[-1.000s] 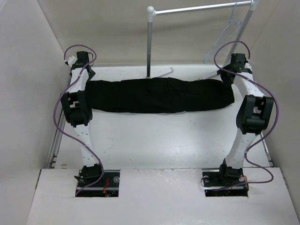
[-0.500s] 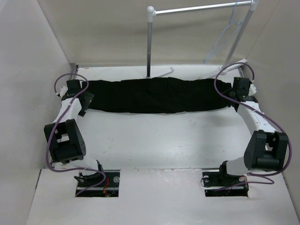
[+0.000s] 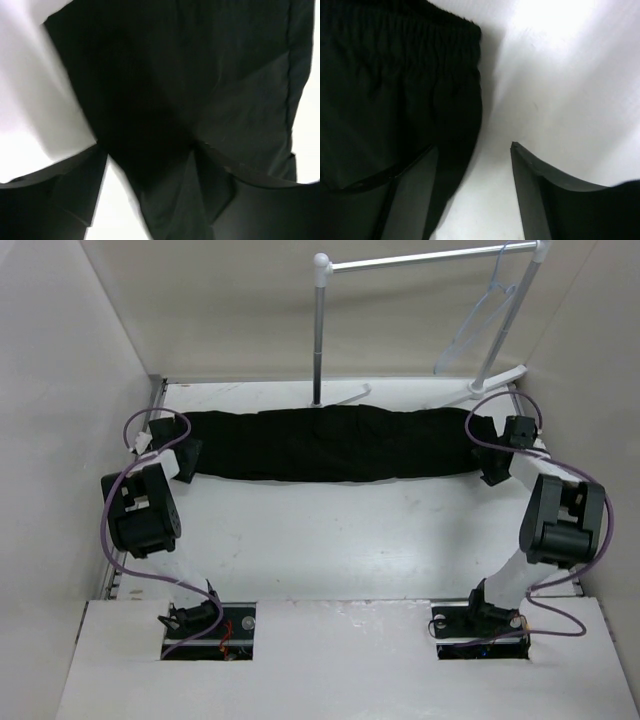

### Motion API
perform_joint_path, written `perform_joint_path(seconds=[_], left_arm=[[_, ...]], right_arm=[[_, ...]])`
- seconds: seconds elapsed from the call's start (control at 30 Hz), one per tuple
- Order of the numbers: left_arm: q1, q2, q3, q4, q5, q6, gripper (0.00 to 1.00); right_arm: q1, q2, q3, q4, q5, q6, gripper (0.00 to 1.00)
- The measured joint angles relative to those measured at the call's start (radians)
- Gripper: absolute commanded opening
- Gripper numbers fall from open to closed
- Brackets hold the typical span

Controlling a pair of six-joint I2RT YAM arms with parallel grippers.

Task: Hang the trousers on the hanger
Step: Fold the trousers at the center of the board.

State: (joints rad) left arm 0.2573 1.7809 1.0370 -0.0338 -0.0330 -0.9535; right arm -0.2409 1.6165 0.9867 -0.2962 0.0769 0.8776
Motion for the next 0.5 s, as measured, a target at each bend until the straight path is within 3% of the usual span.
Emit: perform_joint_path(seconds=[0.07,0.13,0.2,0.23,0.37,0.5], left_arm=[[0.000,0.029,0.019,0.027,-0.002,-0.013,0.47],[0.000,0.052,0.030,0.042,-0.008,-0.024,0.27],[0.001,0.068,0.035,0.045,-0.021,-0.031,0.14],[0.004,0.071,0.038,0.043,-0.029,-0.031,0.11],[0.019,0.063,0.039,0.002,-0.057,-0.024,0.08],[0.068,-0.006,-0.009,-0.076,-0.098,0.003,0.07]], right_arm=[[-0.006,0.093,0.055,0.013,-0.025,-0.003,0.54],[-0.008,0.160,0.099,0.020,-0.041,-0.003,0.34],[-0.008,0.205,0.130,0.023,-0.054,0.003,0.15],[-0.008,0.215,0.136,0.024,-0.057,0.010,0.10],[-0.008,0.198,0.119,0.035,-0.053,0.038,0.06],[-0.007,0.056,-0.017,0.042,-0.032,0.054,0.04]])
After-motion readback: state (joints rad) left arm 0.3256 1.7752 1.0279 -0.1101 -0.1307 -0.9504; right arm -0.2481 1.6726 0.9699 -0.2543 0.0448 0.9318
